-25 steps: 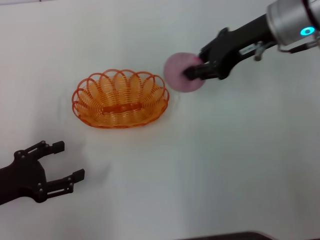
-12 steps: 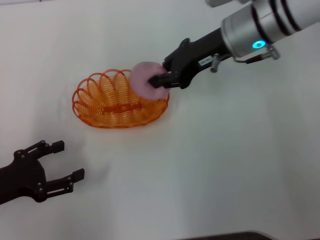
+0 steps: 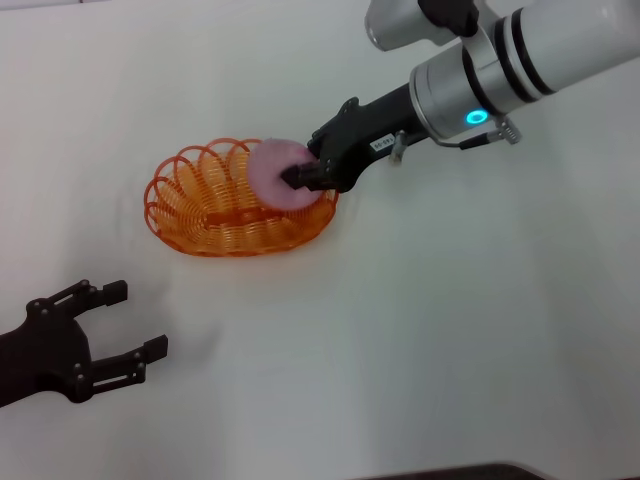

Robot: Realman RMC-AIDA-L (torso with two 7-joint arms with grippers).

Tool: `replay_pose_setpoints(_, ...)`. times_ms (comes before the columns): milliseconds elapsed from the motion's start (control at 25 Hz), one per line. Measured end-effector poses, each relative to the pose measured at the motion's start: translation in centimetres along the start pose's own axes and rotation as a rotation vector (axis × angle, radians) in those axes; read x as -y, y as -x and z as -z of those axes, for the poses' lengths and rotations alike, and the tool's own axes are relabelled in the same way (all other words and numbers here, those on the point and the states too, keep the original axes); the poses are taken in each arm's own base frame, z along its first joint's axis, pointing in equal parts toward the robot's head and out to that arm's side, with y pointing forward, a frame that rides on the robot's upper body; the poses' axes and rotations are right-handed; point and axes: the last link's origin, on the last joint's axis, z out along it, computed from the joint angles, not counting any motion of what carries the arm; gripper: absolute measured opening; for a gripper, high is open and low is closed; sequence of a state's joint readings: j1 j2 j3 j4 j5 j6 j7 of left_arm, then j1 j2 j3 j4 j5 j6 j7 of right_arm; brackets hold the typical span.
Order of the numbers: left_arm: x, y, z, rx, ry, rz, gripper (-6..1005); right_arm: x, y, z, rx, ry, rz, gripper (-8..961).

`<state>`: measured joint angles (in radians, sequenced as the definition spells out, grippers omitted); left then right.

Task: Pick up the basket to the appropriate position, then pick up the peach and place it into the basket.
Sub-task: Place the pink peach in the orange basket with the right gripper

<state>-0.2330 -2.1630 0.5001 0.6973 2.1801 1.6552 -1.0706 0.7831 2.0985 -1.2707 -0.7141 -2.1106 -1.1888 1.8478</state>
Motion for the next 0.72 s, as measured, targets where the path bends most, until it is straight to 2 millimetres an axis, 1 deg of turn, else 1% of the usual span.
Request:
replay_pose_setpoints(360, -0.03, -0.05, 0.01, -0.002, 0.003, -0.001, 888, -0.06, -0.34, -0.18, -0.004, 0.003, 0.005, 216)
replay_pose_setpoints(680, 0.06, -0.2, 0.13, -0.012, -0.003, -0.001, 889, -0.03, -0.7, -0.21, -0.007, -0.003, 0.015, 304)
replay_pose_setpoints(720, 0.08, -0.22, 0.13, -0.012, -0.004, -0.002, 889, -0.04, -0.7, -0.22, -0.008, -0.003, 0.017, 355)
